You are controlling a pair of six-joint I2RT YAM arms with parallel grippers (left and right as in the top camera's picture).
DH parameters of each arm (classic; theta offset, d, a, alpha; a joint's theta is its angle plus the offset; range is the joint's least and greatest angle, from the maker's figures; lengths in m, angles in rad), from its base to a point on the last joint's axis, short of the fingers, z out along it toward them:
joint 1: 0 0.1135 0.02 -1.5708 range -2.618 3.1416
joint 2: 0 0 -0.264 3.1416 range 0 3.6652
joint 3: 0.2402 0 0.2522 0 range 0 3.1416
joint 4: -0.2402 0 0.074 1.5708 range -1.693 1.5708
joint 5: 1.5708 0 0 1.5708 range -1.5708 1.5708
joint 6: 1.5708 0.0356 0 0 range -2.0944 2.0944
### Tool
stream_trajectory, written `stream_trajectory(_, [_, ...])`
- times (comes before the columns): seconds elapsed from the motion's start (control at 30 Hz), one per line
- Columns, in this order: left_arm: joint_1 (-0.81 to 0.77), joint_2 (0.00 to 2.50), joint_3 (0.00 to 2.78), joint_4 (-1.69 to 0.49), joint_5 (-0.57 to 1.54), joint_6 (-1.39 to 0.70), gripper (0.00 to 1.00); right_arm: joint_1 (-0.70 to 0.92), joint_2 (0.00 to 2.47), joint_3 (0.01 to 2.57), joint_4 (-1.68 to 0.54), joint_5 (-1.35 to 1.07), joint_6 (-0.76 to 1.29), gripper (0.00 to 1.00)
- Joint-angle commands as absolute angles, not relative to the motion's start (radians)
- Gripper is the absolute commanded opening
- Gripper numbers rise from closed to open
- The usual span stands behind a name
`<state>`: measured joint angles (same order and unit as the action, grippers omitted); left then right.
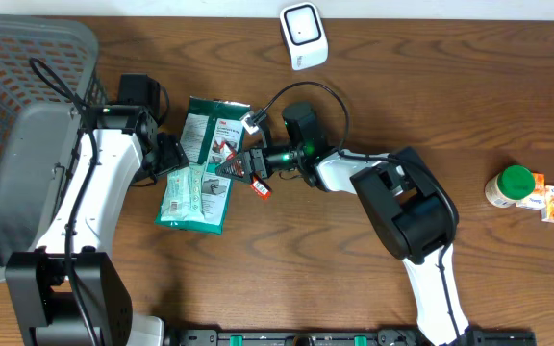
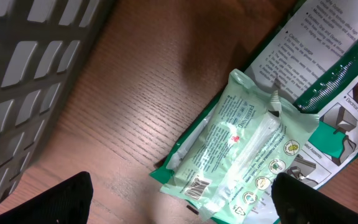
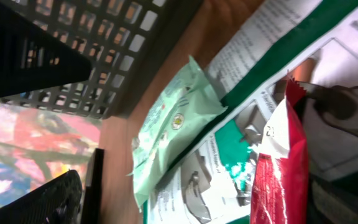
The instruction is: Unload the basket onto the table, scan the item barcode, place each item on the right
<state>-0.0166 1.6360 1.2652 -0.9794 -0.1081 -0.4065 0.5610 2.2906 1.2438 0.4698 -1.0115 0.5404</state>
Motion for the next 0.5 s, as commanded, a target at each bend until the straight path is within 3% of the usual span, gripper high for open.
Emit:
stream_trajectory(0.0, [-0.012,1.616,1.277,-0.982,-0.117,-0.404,0.93,0.538,2.360,1.190,0.358,-0.814,0.495,0.99])
stream_trajectory(0.2, [-0.012,1.616,1.277,-0.982,-0.117,-0.404,0.93,0.552,2.218,1.191,0.025,-0.489,0.319,0.99])
stream_trajectory(0.47, [-0.012,1.616,1.277,-0.982,-0.117,-0.404,0.93,0.585,2.152,1.191,-0.186,-0.202,0.200,0.99])
